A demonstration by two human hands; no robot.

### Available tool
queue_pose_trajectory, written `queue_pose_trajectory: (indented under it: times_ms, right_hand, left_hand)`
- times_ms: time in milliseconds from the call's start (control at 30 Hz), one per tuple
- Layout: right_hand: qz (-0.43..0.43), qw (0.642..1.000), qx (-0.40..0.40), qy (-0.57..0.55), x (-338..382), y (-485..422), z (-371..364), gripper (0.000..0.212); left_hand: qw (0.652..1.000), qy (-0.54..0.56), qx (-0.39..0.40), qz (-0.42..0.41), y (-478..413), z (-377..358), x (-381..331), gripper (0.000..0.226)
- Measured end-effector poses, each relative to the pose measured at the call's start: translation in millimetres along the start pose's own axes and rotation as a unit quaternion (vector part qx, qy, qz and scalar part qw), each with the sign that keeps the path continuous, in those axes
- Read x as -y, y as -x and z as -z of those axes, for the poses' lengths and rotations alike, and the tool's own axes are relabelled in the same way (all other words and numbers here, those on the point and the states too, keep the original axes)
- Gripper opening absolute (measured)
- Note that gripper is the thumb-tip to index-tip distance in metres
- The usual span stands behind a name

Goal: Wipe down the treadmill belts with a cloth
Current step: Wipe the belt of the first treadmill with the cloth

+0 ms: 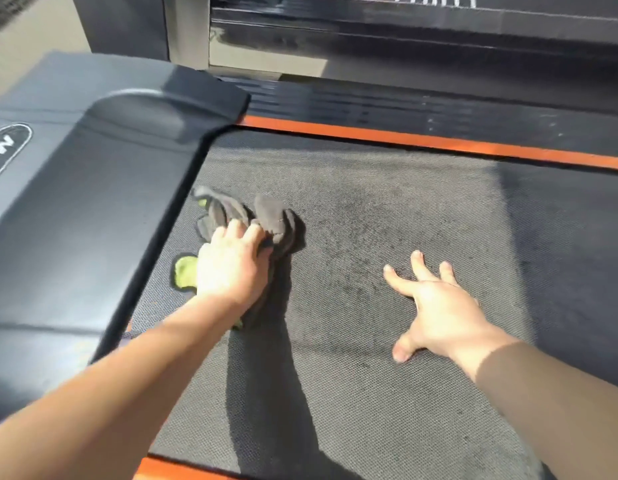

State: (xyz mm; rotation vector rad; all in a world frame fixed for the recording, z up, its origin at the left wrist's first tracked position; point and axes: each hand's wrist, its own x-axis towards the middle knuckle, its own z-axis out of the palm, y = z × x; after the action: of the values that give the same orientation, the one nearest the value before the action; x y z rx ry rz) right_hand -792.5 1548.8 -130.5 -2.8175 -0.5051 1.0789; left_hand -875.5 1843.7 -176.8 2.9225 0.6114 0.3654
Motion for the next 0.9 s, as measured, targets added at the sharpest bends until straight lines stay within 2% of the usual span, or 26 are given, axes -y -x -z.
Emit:
queue_pose_trajectory:
  times_ms: [33,67,100,167,233,267,300,367,400,433,467,500,533,567,633,667,700,733,767,800,833,867,900]
  right_hand:
    - [0.000,1.000,-0.001,0.001,1.4,0.3,0.4,0.144]
    - [-0.001,1.000,-0.002,0.002,2.9,0.9,1.2,0.143]
    - [-0.005,1.000,-0.006,0.002,3.2,1.3,1.8,0.141]
    - [-0.010,1.000,-0.011,0.009,4.2,3.4,2.9,0.134]
    - [-0.005,1.000,-0.007,0.011,4.2,3.7,1.6,0.138]
    - [-0.002,1.000,-0.004,0.010,3.8,3.5,1.6,0.143]
    - [-0.001,1.000,-0.003,0.007,4.0,3.7,2.1,0.145]
    - [-0.001,1.000,-0.002,0.010,4.4,4.9,3.1,0.145]
    - [-0.002,1.000,-0.002,0.010,5.0,5.2,2.8,0.145]
    - [-0.004,1.000,-0.001,0.010,5.3,4.8,1.6,0.145]
    - [-0.006,1.000,0.000,0.011,5.9,4.8,1.5,0.145]
    - [-0.010,1.000,0.001,0.009,5.9,4.6,1.6,0.144]
    - [-0.013,1.000,-0.004,0.008,5.4,4.3,1.8,0.141]
    - [-0.013,1.000,-0.013,0.011,4.7,3.9,1.5,0.135]
    - [-0.007,1.000,-0.025,0.016,4.3,3.0,-0.4,0.127]
    - [-0.005,1.000,-0.021,0.015,3.8,2.6,-0.3,0.130]
    - [-0.005,1.000,-0.013,0.013,3.8,3.2,0.5,0.137]
    - [-0.003,1.000,-0.006,0.016,3.7,3.4,1.3,0.142]
    - [0.000,1.000,-0.006,0.022,3.3,3.1,1.1,0.144]
    - [0.003,1.000,-0.010,0.027,3.0,2.7,0.4,0.146]
    - [0.001,1.000,-0.014,0.026,2.1,2.0,-1.0,0.146]
    - [-0.001,1.000,-0.017,0.023,2.1,1.9,-1.6,0.145]
    - [-0.003,1.000,-0.018,0.020,2.7,2.0,-1.5,0.144]
  left_hand:
    - [1.000,0.007,-0.004,0.012,19.6,0.6,-20.3,0.028]
    - [0.999,0.034,0.014,-0.014,45.7,1.1,-42.0,0.028]
    - [0.994,0.069,0.035,-0.074,76.4,5.6,-61.4,0.027]
    - [0.951,0.121,0.110,-0.262,123.7,19.9,-79.6,0.026]
    - [0.882,0.094,0.162,-0.433,105.8,22.0,-57.5,0.027]
    - [0.875,0.053,0.156,-0.456,84.8,19.0,-44.0,0.027]
    - [0.901,0.023,0.137,-0.411,63.2,14.3,-30.6,0.029]
    - [0.983,0.021,0.055,-0.172,30.0,7.8,-17.3,0.033]
    - [0.998,0.027,0.019,-0.051,28.6,4.9,-22.7,0.031]
    - [0.999,0.031,-0.007,0.011,39.3,0.3,-37.2,0.028]
    - [0.999,0.039,-0.004,0.019,57.3,-2.3,-56.2,0.026]
    - [0.998,0.059,0.017,-0.016,79.9,-2.0,-74.7,0.025]
    - [0.991,0.075,0.049,-0.095,105.1,2.5,-88.0,0.025]
    - [0.970,0.092,0.086,-0.207,127.1,10.5,-93.0,0.027]
    - [0.901,0.089,0.177,-0.386,124.9,25.7,-72.0,0.032]
    - [0.878,0.062,0.177,-0.441,106.1,25.8,-54.9,0.034]
    - [0.882,0.028,0.160,-0.441,85.2,21.8,-37.8,0.033]
    - [0.919,0.016,0.134,-0.371,64.8,17.3,-22.9,0.032]
    - [0.966,0.020,0.089,-0.243,45.6,15.7,-12.9,0.031]
    - [0.993,0.028,0.053,-0.100,36.3,13.4,-11.3,0.031]
    - [0.999,0.030,0.026,0.003,40.0,8.0,-20.2,0.030]
    - [0.999,0.029,0.017,0.038,54.9,4.0,-38.4,0.028]
    - [0.998,0.046,0.035,0.022,76.0,2.9,-58.7,0.026]
